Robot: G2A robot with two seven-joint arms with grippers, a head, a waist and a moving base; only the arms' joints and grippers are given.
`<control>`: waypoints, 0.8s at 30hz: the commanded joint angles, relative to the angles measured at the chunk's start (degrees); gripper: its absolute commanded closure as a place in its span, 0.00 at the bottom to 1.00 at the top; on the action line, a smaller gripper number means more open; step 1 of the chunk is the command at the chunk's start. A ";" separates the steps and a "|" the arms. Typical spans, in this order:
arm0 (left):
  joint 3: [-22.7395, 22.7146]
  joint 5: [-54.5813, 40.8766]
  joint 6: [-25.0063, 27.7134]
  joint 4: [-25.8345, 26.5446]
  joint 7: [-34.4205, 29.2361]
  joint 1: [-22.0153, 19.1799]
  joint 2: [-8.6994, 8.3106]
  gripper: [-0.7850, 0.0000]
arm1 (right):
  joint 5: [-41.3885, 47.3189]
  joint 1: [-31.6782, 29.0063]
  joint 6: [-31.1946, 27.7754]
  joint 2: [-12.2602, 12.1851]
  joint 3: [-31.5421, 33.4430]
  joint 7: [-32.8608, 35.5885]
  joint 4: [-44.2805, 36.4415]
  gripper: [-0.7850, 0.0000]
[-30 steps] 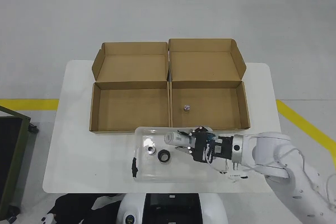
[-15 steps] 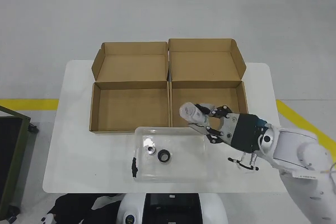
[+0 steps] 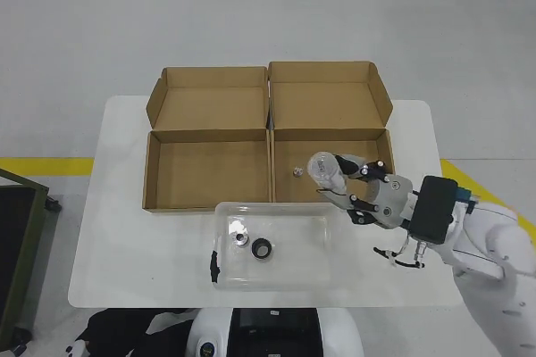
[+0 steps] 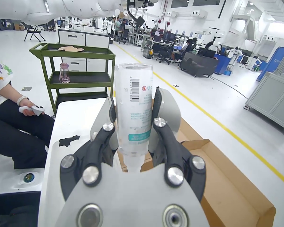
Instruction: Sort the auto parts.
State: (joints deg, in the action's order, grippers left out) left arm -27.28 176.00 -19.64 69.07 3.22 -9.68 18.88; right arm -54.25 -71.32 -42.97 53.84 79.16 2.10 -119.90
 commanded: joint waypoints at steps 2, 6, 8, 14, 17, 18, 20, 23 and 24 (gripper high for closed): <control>0.00 0.00 0.00 0.00 0.00 0.00 0.00 0.00 | -1.63 0.47 1.05 0.03 -0.55 2.99 0.62 1.00; 0.00 0.00 0.00 0.00 0.00 0.00 0.00 0.00 | -3.70 1.93 2.21 0.14 -1.54 6.41 1.91 1.00; 0.00 0.00 0.00 0.00 0.00 0.00 0.00 0.00 | -5.15 2.67 3.36 0.21 -2.18 8.52 2.89 1.00; 0.00 0.00 0.00 0.00 0.00 0.00 0.00 0.00 | -8.05 5.49 5.50 0.56 -5.16 14.92 7.05 1.00; 0.00 0.00 0.00 0.00 0.00 0.00 0.00 0.00 | -8.88 7.49 6.06 0.81 -6.91 18.19 9.56 1.00; 0.00 0.00 0.00 0.00 0.00 0.00 0.00 0.00 | -8.64 8.13 6.20 0.93 -7.53 18.75 10.50 1.00; 0.00 0.00 0.00 0.00 0.00 0.00 0.00 0.00 | -9.21 9.50 6.36 1.12 -8.77 20.70 12.17 1.00; 0.00 0.00 0.00 0.00 0.00 0.00 0.00 0.00 | -9.08 11.08 6.99 1.55 -10.67 21.16 15.00 1.00; 0.00 0.00 0.00 0.00 0.00 0.00 0.00 0.00 | -9.07 11.67 6.95 1.69 -11.36 21.29 16.17 1.00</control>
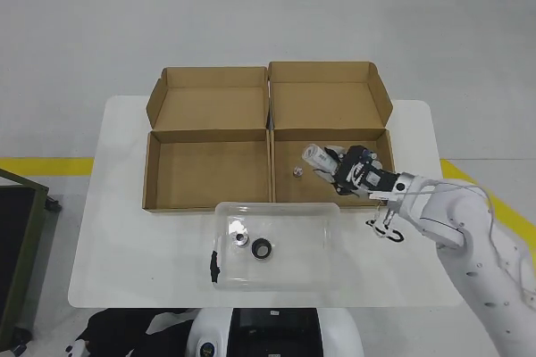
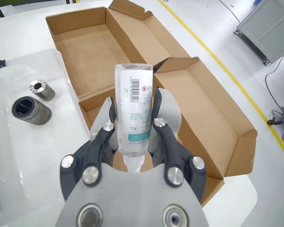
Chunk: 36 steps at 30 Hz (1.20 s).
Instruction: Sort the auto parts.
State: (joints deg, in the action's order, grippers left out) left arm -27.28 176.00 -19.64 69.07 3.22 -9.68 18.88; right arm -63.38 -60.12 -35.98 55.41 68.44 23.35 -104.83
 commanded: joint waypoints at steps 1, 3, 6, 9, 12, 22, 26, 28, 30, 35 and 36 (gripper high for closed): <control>0.00 0.00 0.00 0.00 0.00 0.00 0.00 0.00 | -0.84 1.12 0.13 0.25 -1.46 0.99 2.35 1.00; 0.00 0.00 0.00 0.00 0.00 0.00 0.00 0.00 | -0.95 2.42 0.30 0.64 -3.25 1.87 4.63 1.00; 0.00 0.00 0.00 0.00 0.00 0.00 0.00 0.00 | -1.19 4.43 0.55 1.19 -5.45 3.47 8.14 1.00; 0.00 0.00 0.00 0.00 0.00 0.00 0.00 0.00 | -1.55 5.94 0.66 1.58 -6.89 5.17 10.85 1.00; 0.00 0.00 0.00 0.00 0.00 0.00 0.00 0.00 | -1.31 7.14 0.69 1.87 -7.82 7.23 13.38 1.00; 0.00 0.00 0.00 0.00 0.00 0.00 0.00 0.00 | -0.41 10.42 1.21 3.07 -11.34 12.22 18.81 0.82; 0.00 0.00 0.00 0.00 0.00 0.00 0.00 0.00 | -0.95 12.02 1.05 3.61 -12.99 13.86 20.32 0.55; 0.00 0.00 0.00 0.00 0.00 0.00 0.00 0.00 | -0.50 12.62 1.18 3.90 -13.58 14.14 21.09 0.51; 0.00 0.00 0.00 0.00 0.00 0.00 0.00 0.00 | -0.35 13.23 1.18 4.14 -14.10 14.47 22.00 0.49; 0.00 0.00 0.00 0.00 0.00 0.00 0.00 0.00 | -0.21 13.90 1.47 4.51 -14.53 13.89 22.51 0.47; 0.00 0.00 0.00 0.00 0.00 0.00 0.00 0.00 | -0.47 13.83 1.81 4.46 -14.16 13.59 21.79 0.44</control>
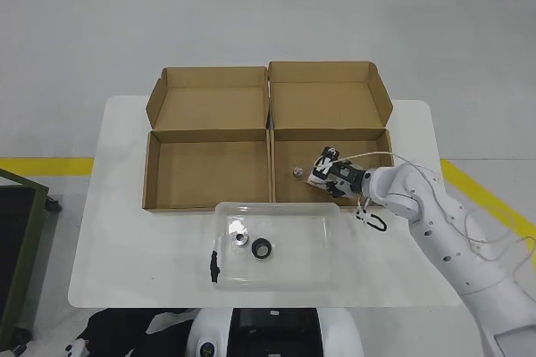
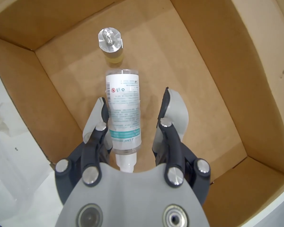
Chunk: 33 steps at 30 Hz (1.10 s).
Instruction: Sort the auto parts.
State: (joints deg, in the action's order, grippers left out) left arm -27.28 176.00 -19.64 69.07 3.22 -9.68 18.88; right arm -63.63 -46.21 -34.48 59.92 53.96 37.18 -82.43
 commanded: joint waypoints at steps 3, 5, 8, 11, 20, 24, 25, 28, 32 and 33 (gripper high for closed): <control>0.00 0.00 0.00 0.00 0.00 0.00 0.00 0.00 | -0.18 -1.14 0.35 -0.50 2.33 -1.37 -3.67 0.36; 0.00 0.00 0.00 0.00 0.00 0.00 0.00 0.00 | 0.11 -2.31 -0.01 -0.96 4.18 -1.92 -6.78 0.31; 0.00 0.00 0.00 0.00 0.00 0.00 0.00 0.00 | 1.00 -4.39 -1.40 -1.69 6.78 -1.44 -12.03 0.25; 0.00 0.00 0.00 0.00 0.00 0.00 0.00 0.00 | 1.93 -6.68 -3.06 -2.27 8.61 -0.85 -17.42 0.24; 0.00 0.00 0.00 0.00 0.00 0.00 0.00 0.00 | 2.27 -12.54 -6.42 -2.99 8.30 0.32 -29.90 0.28; 0.00 0.00 0.00 0.00 0.00 0.00 0.00 0.00 | 2.04 -13.81 -7.55 -2.81 5.22 1.60 -32.60 0.27; 0.00 0.00 0.00 0.00 0.00 0.00 0.00 0.00 | 2.10 -13.98 -7.75 -2.71 4.26 1.72 -32.96 0.27; 0.00 0.00 0.00 0.00 0.00 0.00 0.00 0.00 | 1.43 -13.92 -7.83 -2.36 1.61 2.24 -33.29 0.29; 0.00 0.00 0.00 0.00 0.00 0.00 0.00 0.00 | 0.67 -13.29 -7.73 -1.74 -1.90 2.28 -32.03 0.31; 0.00 0.00 0.00 0.00 0.00 0.00 0.00 0.00 | 0.38 -13.10 -7.53 -1.56 -2.72 2.12 -31.62 0.28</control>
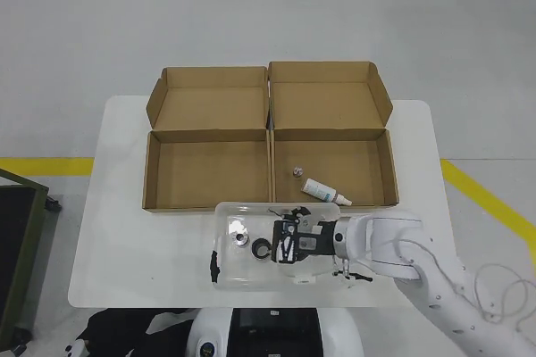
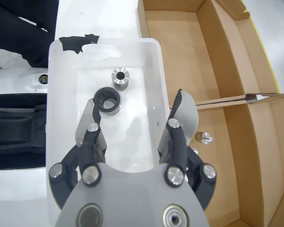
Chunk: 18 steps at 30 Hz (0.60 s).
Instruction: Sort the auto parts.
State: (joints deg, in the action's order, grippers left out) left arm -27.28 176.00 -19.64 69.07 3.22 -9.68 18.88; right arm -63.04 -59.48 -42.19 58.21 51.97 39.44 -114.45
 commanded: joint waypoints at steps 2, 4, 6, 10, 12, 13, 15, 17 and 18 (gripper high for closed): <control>0.00 0.00 0.00 0.00 0.00 0.00 0.00 0.00 | -0.95 0.36 0.84 0.55 -2.52 -0.76 1.46 0.31; 0.00 0.00 0.00 0.00 0.00 0.00 0.00 0.00 | -1.61 0.70 1.16 0.95 -4.11 -1.43 2.62 0.29; 0.00 0.00 0.00 0.00 0.00 0.00 0.00 0.00 | -2.32 1.10 1.47 1.32 -5.41 -1.83 3.75 0.26; 0.00 0.00 0.00 0.00 0.00 0.00 0.00 0.00 | -3.05 1.85 1.94 1.91 -7.24 -1.95 5.52 0.25; 0.00 0.00 0.00 0.00 0.00 0.00 0.00 0.00 | -3.47 2.15 2.07 2.21 -8.22 -1.86 6.30 0.27; 0.00 0.00 0.00 0.00 0.00 0.00 0.00 0.00 | -3.63 2.34 2.16 2.36 -8.65 -1.89 6.70 0.27; 0.00 0.00 0.00 0.00 0.00 0.00 0.00 0.00 | -3.92 2.74 2.39 2.67 -9.42 -1.97 7.58 0.29; 0.00 0.00 0.00 0.00 0.00 0.00 0.00 0.00 | -4.20 3.15 2.62 2.97 -10.06 -2.09 8.57 0.31; 0.00 0.00 0.00 0.00 0.00 0.00 0.00 0.00 | -4.29 3.39 2.72 3.11 -10.33 -2.18 9.02 0.32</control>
State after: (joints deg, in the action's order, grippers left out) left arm -27.28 176.00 -19.64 69.07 3.22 -9.68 18.88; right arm -67.26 -56.30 -39.55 61.21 41.87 37.33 -105.87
